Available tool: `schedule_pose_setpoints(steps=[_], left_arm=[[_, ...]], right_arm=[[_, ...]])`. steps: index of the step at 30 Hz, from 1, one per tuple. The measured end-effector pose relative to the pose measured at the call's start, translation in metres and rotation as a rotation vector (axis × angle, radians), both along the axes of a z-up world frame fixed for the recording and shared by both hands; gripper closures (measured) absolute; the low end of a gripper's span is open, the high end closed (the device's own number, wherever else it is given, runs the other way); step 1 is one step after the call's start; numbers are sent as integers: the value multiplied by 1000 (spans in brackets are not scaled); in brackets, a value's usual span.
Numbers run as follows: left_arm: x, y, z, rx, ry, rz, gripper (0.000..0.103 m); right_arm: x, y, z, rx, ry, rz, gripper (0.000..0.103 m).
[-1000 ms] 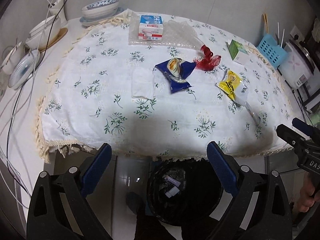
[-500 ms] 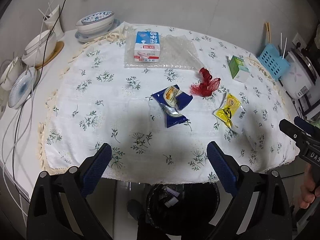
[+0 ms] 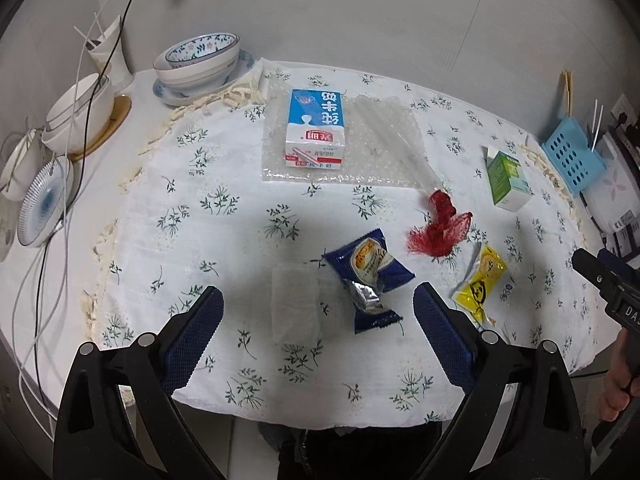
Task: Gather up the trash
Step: 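Grasp the blue milk carton with the left tool while the right tool grasps the green medicine box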
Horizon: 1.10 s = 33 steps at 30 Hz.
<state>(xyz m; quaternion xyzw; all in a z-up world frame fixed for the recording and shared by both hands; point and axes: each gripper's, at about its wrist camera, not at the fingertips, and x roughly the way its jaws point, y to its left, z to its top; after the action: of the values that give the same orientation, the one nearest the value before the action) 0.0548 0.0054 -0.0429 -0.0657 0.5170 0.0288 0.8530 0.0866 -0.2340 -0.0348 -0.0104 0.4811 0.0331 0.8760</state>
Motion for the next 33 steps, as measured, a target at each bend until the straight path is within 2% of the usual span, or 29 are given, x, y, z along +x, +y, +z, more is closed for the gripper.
schedule_pose_setpoints(steps=[8, 20, 33], left_arm=[[54, 13, -8, 13, 15, 23, 10], [131, 28, -43, 0, 76, 62, 11], [187, 33, -70, 0, 126, 62, 12]], right_arm=[[50, -11, -15, -6, 36, -42, 12], [124, -33, -47, 5, 119, -109, 12], [169, -34, -75, 46, 197, -146, 14]])
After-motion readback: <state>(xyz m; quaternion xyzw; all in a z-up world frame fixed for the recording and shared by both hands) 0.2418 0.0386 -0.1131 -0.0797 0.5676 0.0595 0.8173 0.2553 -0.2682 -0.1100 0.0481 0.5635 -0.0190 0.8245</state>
